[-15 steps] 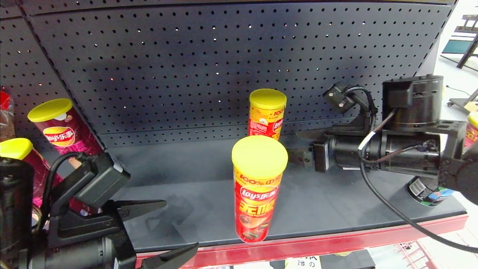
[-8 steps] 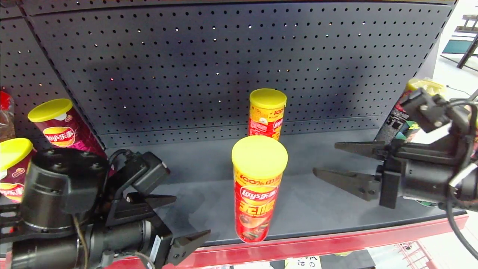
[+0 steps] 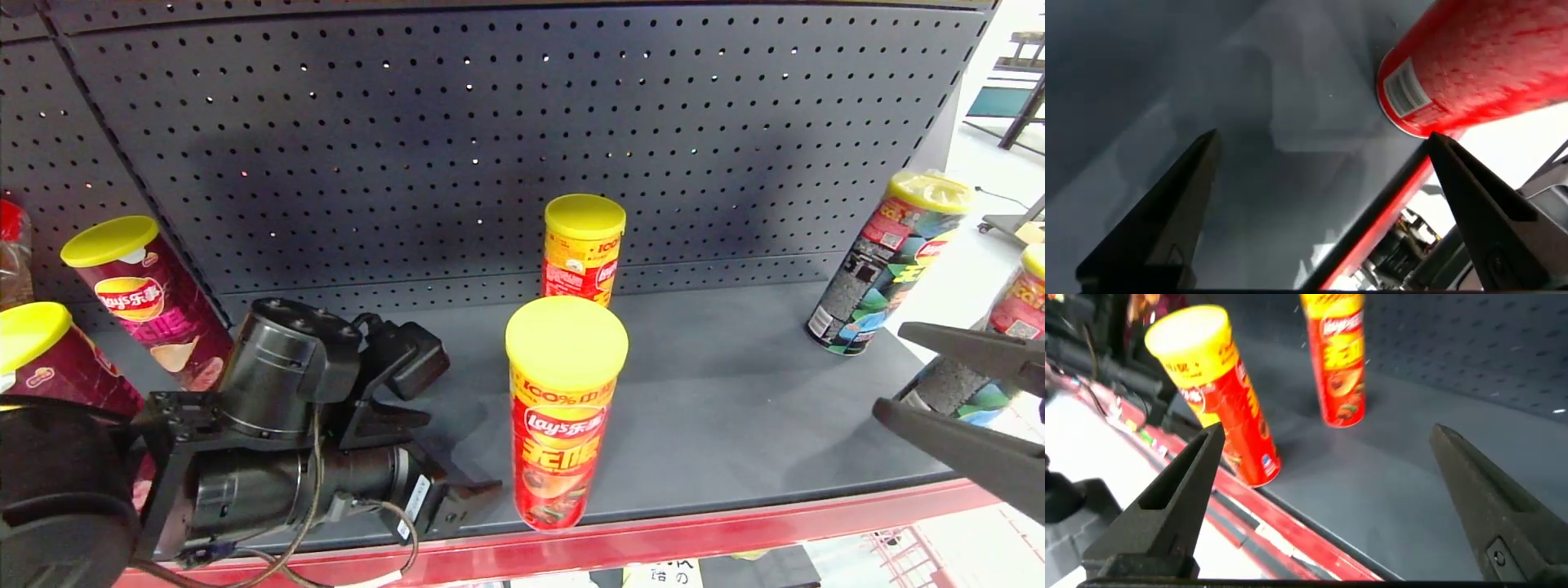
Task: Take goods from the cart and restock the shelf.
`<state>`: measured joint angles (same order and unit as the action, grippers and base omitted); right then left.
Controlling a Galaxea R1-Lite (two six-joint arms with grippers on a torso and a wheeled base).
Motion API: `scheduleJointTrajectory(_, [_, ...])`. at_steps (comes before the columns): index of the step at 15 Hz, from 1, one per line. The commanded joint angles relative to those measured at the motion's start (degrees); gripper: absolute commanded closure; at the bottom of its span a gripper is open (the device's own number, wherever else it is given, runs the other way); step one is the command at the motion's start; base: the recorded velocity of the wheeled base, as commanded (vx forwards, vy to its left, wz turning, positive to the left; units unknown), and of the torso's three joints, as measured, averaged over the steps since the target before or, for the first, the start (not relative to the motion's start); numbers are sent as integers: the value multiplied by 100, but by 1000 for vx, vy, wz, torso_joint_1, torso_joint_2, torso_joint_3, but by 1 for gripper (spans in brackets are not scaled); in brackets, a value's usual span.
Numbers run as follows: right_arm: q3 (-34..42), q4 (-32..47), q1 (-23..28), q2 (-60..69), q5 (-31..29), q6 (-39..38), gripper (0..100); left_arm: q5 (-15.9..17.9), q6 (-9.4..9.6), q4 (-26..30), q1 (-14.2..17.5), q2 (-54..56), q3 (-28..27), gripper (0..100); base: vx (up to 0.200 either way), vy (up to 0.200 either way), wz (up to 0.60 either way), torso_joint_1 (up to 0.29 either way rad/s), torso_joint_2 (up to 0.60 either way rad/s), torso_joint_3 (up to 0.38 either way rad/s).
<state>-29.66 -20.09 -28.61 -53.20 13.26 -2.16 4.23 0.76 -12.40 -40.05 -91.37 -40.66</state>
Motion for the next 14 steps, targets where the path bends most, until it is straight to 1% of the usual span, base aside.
scheduleJointTrajectory(1, [13,-4,172,240,18,-13,0,8,4,1,-12,-197,-83,0,0,0,0,0,0,0])
scheduleJointTrajectory(9, [4,-4,207,240,10,-30,0,8,-5,-17,-91,-426,-241,0,0,0,0,0,0,0])
scheduleJointTrajectory(11, [-5,-4,216,240,10,-30,0,8,-5,-17,-109,-566,-452,0,0,0,0,0,0,0])
scheduleJointTrajectory(14, [-5,-4,216,240,10,-30,0,16,-5,1,-144,-707,-628,0,0,0,0,0,0,0])
